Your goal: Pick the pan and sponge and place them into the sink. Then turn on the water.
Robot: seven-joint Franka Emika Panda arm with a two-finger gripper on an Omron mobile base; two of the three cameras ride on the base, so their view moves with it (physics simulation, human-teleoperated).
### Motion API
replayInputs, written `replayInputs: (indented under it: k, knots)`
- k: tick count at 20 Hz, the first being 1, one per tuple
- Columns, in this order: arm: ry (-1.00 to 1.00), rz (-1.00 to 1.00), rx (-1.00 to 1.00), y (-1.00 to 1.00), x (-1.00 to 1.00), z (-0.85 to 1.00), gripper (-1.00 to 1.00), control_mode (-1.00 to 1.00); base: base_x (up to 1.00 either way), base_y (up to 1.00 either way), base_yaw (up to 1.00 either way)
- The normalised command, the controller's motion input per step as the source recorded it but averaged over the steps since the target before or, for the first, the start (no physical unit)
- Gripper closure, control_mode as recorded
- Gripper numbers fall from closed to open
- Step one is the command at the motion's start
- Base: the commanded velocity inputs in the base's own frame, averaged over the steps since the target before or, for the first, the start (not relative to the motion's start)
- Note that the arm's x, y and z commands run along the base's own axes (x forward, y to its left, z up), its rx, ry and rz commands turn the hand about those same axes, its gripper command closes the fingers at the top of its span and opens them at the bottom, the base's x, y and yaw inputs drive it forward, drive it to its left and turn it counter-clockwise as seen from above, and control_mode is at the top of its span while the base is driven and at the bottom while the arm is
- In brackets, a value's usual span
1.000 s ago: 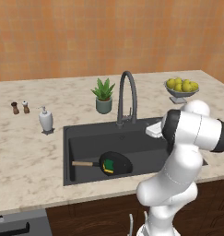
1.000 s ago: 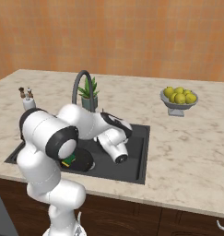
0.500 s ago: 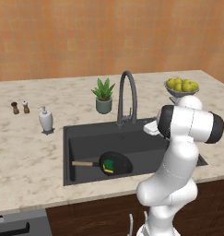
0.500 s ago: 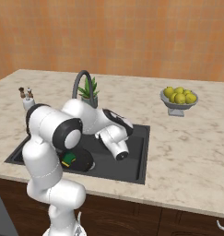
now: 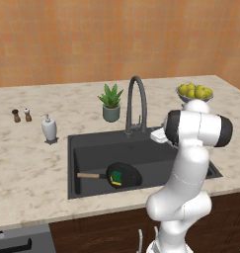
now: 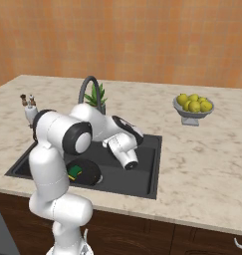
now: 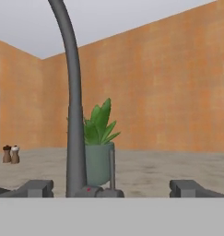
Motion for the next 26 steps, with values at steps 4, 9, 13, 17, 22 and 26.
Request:
replayInputs:
  k: [4,9,13,17,22,26]
  knots:
    - [0.0,0.0,0.0,0.15,0.19,0.0,-1.0,-1.0,0.0,0.0,0.0]
    - [0.0,0.0,0.0,0.12,0.22,0.0,-1.0,-1.0,0.0,0.0,0.0]
    - [0.0,0.0,0.0,0.1,0.23,0.0,-1.0,-1.0,0.0,0.0,0.0]
    - [0.0,0.0,0.0,0.01,0.12,0.0,-1.0,-1.0,0.0,0.0,0.0]
    - [0.0,0.0,0.0,0.01,0.06,-0.09,-1.0,-1.0,0.0,0.0,0.0]
    - [0.0,0.0,0.0,0.1,0.19,-0.16,-1.0,-1.0,0.0,0.0,0.0]
